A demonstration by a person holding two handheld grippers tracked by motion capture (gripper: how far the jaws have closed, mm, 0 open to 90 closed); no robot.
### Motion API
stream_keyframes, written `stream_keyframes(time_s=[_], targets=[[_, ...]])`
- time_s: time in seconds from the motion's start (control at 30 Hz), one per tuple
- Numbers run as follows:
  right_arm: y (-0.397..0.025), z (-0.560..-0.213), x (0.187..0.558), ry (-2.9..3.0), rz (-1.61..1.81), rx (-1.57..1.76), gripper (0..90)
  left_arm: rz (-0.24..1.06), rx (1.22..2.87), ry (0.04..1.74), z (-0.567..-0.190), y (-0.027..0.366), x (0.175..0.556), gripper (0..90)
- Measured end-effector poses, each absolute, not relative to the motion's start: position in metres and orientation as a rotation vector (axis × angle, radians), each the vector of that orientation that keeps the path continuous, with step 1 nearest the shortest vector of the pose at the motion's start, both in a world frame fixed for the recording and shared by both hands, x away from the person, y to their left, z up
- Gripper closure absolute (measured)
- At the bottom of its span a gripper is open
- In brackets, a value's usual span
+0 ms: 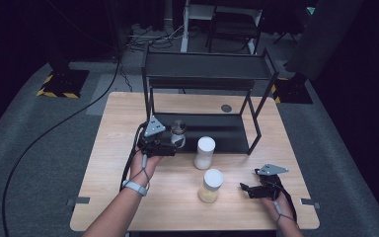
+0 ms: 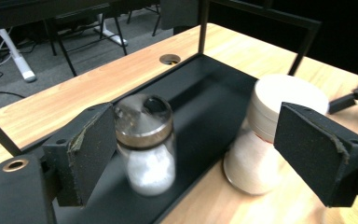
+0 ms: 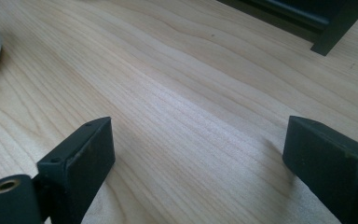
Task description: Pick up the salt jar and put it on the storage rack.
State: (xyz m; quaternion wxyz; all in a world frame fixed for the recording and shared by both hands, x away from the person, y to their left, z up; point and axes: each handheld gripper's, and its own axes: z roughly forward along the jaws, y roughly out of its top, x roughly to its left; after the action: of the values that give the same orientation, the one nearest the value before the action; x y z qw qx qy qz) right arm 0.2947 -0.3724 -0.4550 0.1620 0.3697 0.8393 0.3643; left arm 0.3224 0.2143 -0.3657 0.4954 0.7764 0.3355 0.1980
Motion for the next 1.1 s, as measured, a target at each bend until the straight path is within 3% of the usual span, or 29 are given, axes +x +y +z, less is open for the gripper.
stream_keyframes(time_s=[1.1], targets=[[-0.371,-0.455,0.293,2.395,1.039,1.054,8.1,0.402,1.967,0.824,-0.401,0.232,0.274,12.3]])
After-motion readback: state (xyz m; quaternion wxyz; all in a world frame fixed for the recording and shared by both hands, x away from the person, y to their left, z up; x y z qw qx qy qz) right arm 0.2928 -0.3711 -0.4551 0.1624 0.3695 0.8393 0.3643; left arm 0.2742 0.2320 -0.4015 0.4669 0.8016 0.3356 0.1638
